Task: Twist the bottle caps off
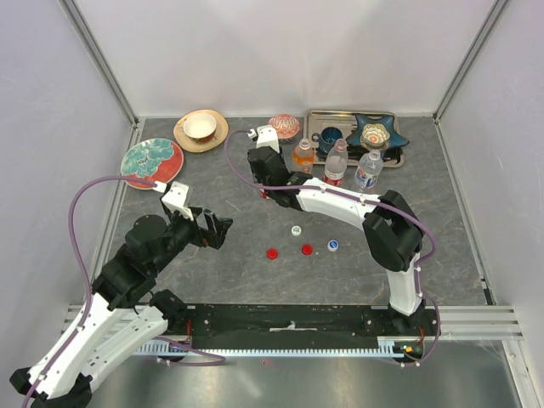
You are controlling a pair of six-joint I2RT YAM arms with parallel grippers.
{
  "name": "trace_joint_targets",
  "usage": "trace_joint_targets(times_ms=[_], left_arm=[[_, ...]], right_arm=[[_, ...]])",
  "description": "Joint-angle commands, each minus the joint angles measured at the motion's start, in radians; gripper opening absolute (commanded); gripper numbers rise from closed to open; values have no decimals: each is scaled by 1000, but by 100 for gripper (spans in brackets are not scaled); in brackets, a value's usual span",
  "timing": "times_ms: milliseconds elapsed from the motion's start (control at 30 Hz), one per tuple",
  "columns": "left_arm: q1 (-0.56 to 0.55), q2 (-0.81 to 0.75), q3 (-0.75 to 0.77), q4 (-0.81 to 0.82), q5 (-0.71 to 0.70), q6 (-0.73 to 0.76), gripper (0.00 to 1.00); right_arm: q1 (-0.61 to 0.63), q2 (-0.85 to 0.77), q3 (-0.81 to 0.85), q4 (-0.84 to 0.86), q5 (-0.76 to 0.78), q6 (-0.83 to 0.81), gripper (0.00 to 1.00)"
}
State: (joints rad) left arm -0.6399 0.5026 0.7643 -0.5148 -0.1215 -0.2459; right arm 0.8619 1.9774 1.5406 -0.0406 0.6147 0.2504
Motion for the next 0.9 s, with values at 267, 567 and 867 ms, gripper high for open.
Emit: trace_joint_targets(times_ms=[267,567,867], left_arm=[[2,2,3,52,16,-27,99],[2,2,4,50,11,-29,99],[2,4,0,52,10,-38,99]], right_arm=[[0,-64,53,-28,-1,9,67],[3,-104,52,-25,-35,23,76],[48,-193,59,-28,-1,-25,79]])
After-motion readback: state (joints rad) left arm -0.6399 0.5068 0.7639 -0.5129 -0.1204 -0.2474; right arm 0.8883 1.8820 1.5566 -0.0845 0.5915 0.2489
